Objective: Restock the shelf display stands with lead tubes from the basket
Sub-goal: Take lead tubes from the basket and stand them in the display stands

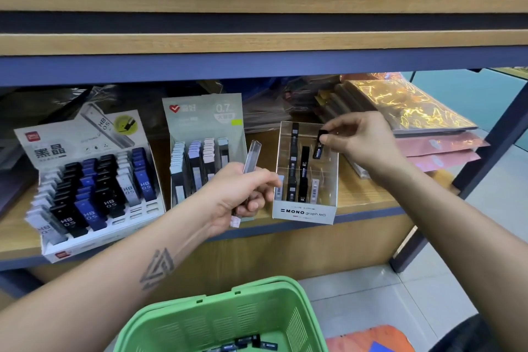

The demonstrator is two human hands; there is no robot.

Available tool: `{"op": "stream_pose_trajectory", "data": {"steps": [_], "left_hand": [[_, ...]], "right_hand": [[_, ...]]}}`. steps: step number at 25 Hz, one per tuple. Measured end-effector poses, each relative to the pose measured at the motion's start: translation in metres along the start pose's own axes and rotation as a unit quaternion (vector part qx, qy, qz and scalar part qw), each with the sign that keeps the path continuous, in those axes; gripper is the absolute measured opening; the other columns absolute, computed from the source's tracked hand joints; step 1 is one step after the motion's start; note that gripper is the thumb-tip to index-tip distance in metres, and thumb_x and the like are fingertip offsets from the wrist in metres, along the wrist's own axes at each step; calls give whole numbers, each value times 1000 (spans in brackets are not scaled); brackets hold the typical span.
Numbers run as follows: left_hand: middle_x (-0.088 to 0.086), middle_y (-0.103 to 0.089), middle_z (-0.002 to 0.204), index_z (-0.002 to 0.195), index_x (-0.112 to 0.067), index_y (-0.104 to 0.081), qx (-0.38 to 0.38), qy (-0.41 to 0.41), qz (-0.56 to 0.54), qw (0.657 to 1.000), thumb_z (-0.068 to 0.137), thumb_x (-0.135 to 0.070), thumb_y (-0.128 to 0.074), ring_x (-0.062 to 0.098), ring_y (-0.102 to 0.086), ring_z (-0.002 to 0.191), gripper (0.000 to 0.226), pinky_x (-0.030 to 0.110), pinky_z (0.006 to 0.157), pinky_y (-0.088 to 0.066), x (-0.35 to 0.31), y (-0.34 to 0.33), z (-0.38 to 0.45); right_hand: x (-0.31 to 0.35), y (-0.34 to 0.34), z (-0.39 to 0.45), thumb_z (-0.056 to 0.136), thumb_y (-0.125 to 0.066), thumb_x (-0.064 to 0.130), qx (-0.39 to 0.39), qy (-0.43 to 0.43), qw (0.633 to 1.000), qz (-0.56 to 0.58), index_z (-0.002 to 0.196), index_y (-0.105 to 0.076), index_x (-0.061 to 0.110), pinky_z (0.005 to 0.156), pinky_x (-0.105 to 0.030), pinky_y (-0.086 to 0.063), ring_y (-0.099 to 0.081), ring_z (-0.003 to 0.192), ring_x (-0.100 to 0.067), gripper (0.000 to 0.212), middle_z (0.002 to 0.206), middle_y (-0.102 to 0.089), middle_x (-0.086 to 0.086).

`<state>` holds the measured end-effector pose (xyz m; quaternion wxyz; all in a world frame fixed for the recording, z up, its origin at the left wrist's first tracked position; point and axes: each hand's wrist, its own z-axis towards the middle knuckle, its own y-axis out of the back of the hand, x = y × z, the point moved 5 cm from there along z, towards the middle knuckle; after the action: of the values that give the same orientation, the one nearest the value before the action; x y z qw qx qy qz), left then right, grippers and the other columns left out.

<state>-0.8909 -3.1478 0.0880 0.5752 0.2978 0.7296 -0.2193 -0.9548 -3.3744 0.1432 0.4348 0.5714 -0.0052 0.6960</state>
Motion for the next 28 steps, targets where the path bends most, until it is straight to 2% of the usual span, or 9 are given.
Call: {"op": "stream_pose_trajectory", "data": {"steps": [3, 8, 13, 18, 20, 22, 23, 25, 28], "left_hand": [[8, -53, 58, 91, 5, -67, 4, 4, 9, 1000, 89, -18, -67, 12, -37, 43, 23, 18, 35, -23, 1, 1, -1], [6, -53, 55, 75, -1, -65, 14, 10, 20, 1000, 89, -16, -68, 11, -38, 42, 21, 18, 36, -24, 2, -1, -3], [13, -58, 70, 106, 13, -66, 36, 25, -36, 998, 90, 1, -58, 10, -40, 44, 22, 17, 34, -24, 3, -3, -6], [15, -61, 75, 101, 6, -67, 103, 44, -78, 991, 89, 9, -47, 13, -43, 47, 24, 18, 34, -27, 4, -6, -12], [16, -63, 75, 101, 6, -66, 110, 48, -64, 991, 89, 9, -45, 14, -44, 49, 25, 19, 35, -27, 4, -6, -14], [15, -63, 74, 101, 6, -64, 104, 48, -40, 993, 90, 8, -42, 14, -43, 48, 25, 19, 35, -25, 4, -4, -20], [15, -63, 75, 102, 6, -63, 101, 46, -25, 993, 90, 7, -43, 14, -44, 48, 24, 19, 36, -25, 3, -2, -23], [15, -66, 78, 105, 3, -62, 94, 39, -1, 995, 92, 2, -50, 15, -49, 52, 18, 20, 41, -32, -1, 8, -33], [22, -69, 92, 112, 2, -57, 80, 30, -8, 996, 98, -7, -54, 26, -64, 71, 17, 30, 59, -51, -9, 37, -50]], "right_hand": [[2, -10, -2, 81, -83, 12, 1, 13, 999, -32, 89, -77, 22, 79, -34, -60, -71, 78, -13, 14, 81, -74, 3], [-3, -31, -4, 81, -83, 12, 22, 26, 993, -110, 92, -72, 18, 68, -19, -52, -64, 75, -7, 16, 83, -70, 3], [-12, -45, -5, 85, -79, 9, 39, 29, 984, -170, 89, -71, 20, 70, -23, -51, -66, 78, -12, 14, 80, -68, 6], [7, -38, -14, 92, -68, 11, 18, 82, 971, -225, 113, -75, 18, 85, -34, -58, -70, 91, -16, 23, 98, -75, 1], [32, -42, -26, 93, -69, 20, 76, 74, 991, -83, 113, -75, 19, 79, -31, -58, -71, 89, -13, 20, 98, -76, 3], [56, -61, -42, 92, -72, 23, 205, 18, 974, 91, 114, -73, 14, 70, -28, -59, -72, 81, -16, 23, 93, -77, -2], [64, -70, -47, 91, -74, 20, 237, 15, 964, 120, 110, -74, 9, 68, -27, -58, -72, 77, -16, 22, 89, -77, -5], [71, -83, -49, 88, -76, 11, 244, 14, 959, 146, 99, -74, 1, 66, -25, -56, -69, 70, -16, 16, 81, -76, -12], [75, -91, -43, 85, -78, 10, 198, -9, 970, 142, 97, -72, -1, 62, -31, -57, -65, 61, -18, 17, 80, -73, -23]]}}
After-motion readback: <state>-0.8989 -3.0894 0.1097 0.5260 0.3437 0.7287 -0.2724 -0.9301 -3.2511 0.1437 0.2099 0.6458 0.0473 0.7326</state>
